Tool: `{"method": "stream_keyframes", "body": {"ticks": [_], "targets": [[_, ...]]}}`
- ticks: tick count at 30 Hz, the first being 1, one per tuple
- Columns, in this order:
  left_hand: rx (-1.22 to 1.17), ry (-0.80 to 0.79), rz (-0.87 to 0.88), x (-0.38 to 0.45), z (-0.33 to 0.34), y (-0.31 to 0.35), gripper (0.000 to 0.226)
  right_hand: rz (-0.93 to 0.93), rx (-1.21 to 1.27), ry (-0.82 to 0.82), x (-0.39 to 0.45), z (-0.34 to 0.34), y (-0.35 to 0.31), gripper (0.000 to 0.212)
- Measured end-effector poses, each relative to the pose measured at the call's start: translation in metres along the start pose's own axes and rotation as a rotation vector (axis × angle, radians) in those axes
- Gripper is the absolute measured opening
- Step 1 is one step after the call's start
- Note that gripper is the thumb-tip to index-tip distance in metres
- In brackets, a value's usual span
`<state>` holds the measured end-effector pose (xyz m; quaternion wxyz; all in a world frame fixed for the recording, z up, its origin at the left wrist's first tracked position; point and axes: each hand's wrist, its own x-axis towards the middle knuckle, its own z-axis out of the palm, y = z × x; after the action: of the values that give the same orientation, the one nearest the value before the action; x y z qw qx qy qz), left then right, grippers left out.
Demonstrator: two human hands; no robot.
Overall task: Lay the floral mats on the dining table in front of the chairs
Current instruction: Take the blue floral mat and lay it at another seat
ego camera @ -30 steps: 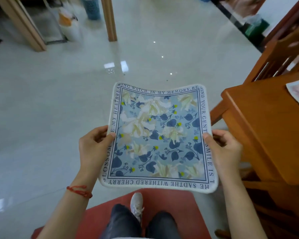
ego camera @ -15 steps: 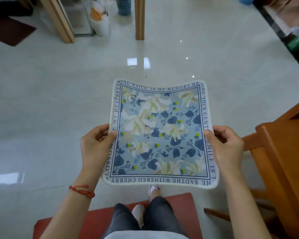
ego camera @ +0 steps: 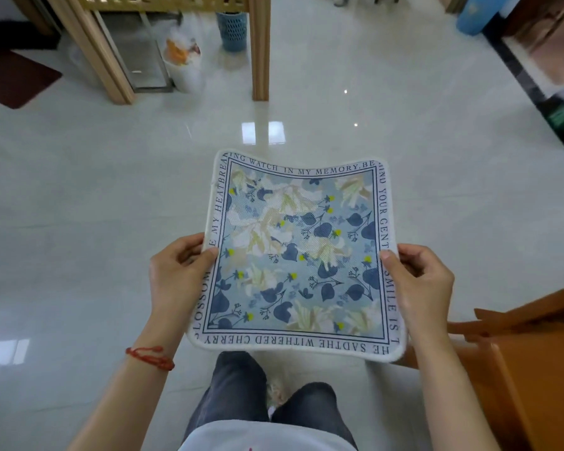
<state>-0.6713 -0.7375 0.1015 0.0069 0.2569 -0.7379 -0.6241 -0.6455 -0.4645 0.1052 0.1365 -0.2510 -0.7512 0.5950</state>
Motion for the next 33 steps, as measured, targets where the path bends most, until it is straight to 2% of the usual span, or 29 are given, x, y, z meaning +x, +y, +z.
{"method": "stream_keyframes", "body": {"ticks": [18,26,33], "targets": [[0.081,-0.183,0.09,0.229,0.134,0.1,0.02,0.077,0.013,0.216,0.203,0.091,-0.027,0.019],[0.119,-0.274,0.091,0.275,0.208,0.127,0.02,0.132,0.044,0.298,0.269,0.083,-0.025,0.019],[0.148,-0.38,0.125,0.291,0.306,0.156,0.02,0.151,0.09,0.405,0.328,0.043,-0.02,0.017]]}}
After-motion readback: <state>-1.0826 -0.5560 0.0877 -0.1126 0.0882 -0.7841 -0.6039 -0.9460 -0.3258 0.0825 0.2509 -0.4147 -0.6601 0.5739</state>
